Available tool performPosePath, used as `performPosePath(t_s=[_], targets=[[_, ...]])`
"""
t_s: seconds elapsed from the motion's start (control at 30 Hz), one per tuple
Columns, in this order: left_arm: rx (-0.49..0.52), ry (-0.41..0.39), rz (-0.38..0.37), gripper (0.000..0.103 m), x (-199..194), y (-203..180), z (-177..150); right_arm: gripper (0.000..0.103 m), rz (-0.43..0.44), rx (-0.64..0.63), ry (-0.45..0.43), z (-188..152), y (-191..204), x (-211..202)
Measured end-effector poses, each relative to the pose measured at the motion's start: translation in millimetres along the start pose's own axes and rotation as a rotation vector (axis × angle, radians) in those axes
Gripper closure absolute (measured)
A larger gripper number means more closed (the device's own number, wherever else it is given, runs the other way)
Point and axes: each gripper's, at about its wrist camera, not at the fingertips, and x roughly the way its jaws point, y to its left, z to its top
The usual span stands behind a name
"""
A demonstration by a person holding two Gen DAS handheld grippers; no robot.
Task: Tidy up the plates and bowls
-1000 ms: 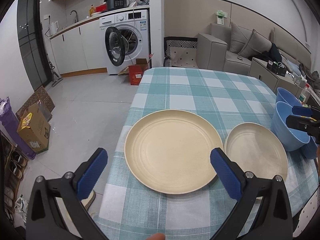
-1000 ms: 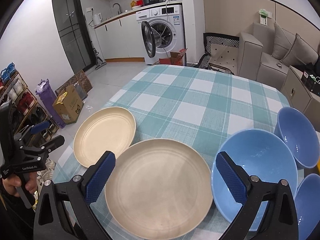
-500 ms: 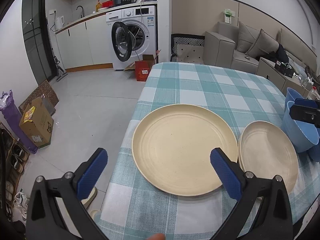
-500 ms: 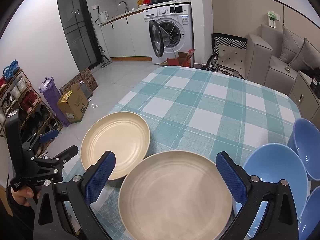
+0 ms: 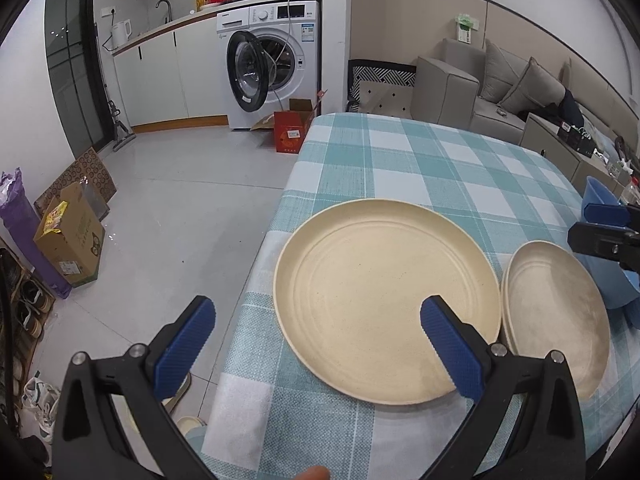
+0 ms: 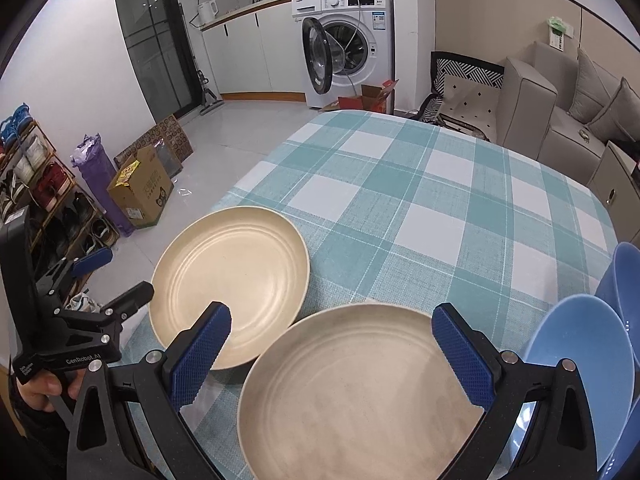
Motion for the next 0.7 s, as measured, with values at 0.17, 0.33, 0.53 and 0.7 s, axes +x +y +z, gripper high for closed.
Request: performPosePath(t_s=[0.17, 0.33, 0.53, 0.7], targets=[[-0.016, 0.011, 0.006, 0.0, 7.1, 1.5, 0.6, 0.001, 0.007, -0.003, 0.009, 9.1, 3.8, 9.1], [-0.047, 0.031, 0.018, 0.0, 14.7, 13.2, -3.2, 0.001, 0.006, -0.004, 0.022, 14.7, 6.3, 18.8], [-0.09, 0.04, 0.02, 0.0, 20.8, 27.6, -5.6, 0.001, 0.005, 0.003, 0.053, 15.8, 6.6, 36.9], [-0.107, 0.049, 0.014, 0.0, 28.4, 32.7, -10.1, 0.001, 0.012, 0.009, 0.082, 16.8, 8.0, 53.8]])
